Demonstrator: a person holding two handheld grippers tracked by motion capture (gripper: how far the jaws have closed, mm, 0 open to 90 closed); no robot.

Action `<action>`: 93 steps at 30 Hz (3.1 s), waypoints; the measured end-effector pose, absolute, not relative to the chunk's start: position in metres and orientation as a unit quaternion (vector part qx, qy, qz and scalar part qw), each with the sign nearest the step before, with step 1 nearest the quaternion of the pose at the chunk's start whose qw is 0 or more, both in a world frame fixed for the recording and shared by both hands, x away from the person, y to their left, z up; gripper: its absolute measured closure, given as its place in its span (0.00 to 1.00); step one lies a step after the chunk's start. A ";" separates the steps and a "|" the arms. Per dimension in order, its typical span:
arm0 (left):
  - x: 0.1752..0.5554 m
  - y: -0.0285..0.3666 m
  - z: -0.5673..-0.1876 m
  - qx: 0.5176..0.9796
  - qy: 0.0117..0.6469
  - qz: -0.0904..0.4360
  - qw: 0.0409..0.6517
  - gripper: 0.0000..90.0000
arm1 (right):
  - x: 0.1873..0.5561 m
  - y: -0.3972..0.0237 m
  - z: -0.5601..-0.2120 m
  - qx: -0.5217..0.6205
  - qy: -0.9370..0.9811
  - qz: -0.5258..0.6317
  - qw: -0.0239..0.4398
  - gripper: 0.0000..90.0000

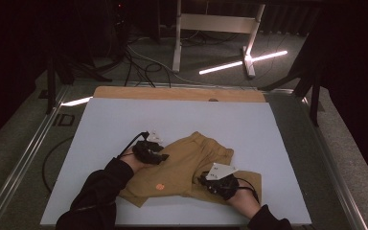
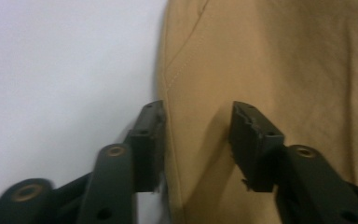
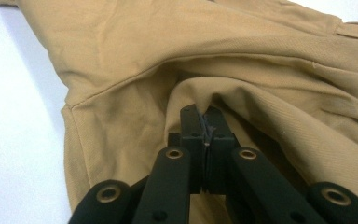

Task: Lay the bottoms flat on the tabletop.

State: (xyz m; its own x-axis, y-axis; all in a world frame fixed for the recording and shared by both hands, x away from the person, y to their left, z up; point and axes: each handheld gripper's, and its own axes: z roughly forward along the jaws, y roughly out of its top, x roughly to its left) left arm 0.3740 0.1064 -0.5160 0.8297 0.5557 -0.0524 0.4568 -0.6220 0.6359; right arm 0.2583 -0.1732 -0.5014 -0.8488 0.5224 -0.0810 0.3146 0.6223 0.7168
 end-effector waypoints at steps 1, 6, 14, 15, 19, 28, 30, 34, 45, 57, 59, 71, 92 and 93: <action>0.374 0.106 -0.516 0.899 0.276 0.069 0.332 0.71 | 0.258 -0.173 -0.501 0.236 0.889 0.366 0.142 0.99; 0.370 0.100 -0.513 0.905 0.266 0.070 0.325 0.96 | 0.257 -0.174 -0.500 0.236 0.890 0.362 0.147 0.99; 0.358 0.118 -0.494 0.901 0.271 0.104 0.324 0.97 | 0.255 -0.186 -0.496 0.235 0.892 0.351 0.162 1.00; 0.355 0.124 -0.490 0.901 0.271 0.109 0.320 0.97 | 0.255 -0.188 -0.496 0.239 0.892 0.348 0.163 1.00; 0.347 0.144 -0.480 0.897 0.283 0.118 0.320 0.97 | 0.257 -0.203 -0.494 0.256 0.890 0.336 0.173 1.00; 0.330 0.169 -0.488 0.890 0.311 0.093 0.321 0.97 | 0.259 -0.226 -0.494 0.288 0.883 0.332 0.167 0.99; 0.329 0.168 -0.495 0.889 0.317 0.079 0.320 0.96 | 0.259 -0.226 -0.496 0.289 0.883 0.329 0.168 0.99; 0.328 0.170 -0.500 0.888 0.320 0.070 0.323 0.96 | 0.260 -0.227 -0.498 0.291 0.882 0.333 0.163 0.99; 0.320 0.176 -0.490 0.881 0.315 0.076 0.345 0.70 | 0.261 -0.232 -0.490 0.296 0.873 0.349 0.166 0.79; 0.322 0.173 -0.466 0.872 0.311 0.091 0.366 0.21 | 0.280 -0.248 -0.456 0.308 0.843 0.414 0.154 0.11; 0.326 0.170 -0.465 0.869 0.318 0.097 0.365 0.21 | 0.286 -0.246 -0.453 0.310 0.844 0.409 0.156 0.11; 0.360 0.144 -0.479 0.870 0.335 0.097 0.348 0.24 | 0.347 -0.218 -0.468 0.341 0.845 0.382 0.154 0.18; 0.380 0.132 -0.514 0.872 0.361 0.099 0.315 0.60 | 0.380 -0.209 -0.513 0.395 0.856 0.308 0.130 0.68; 0.380 0.131 -0.514 0.871 0.363 0.096 0.317 0.63 | 0.380 -0.209 -0.513 0.398 0.854 0.310 0.127 0.71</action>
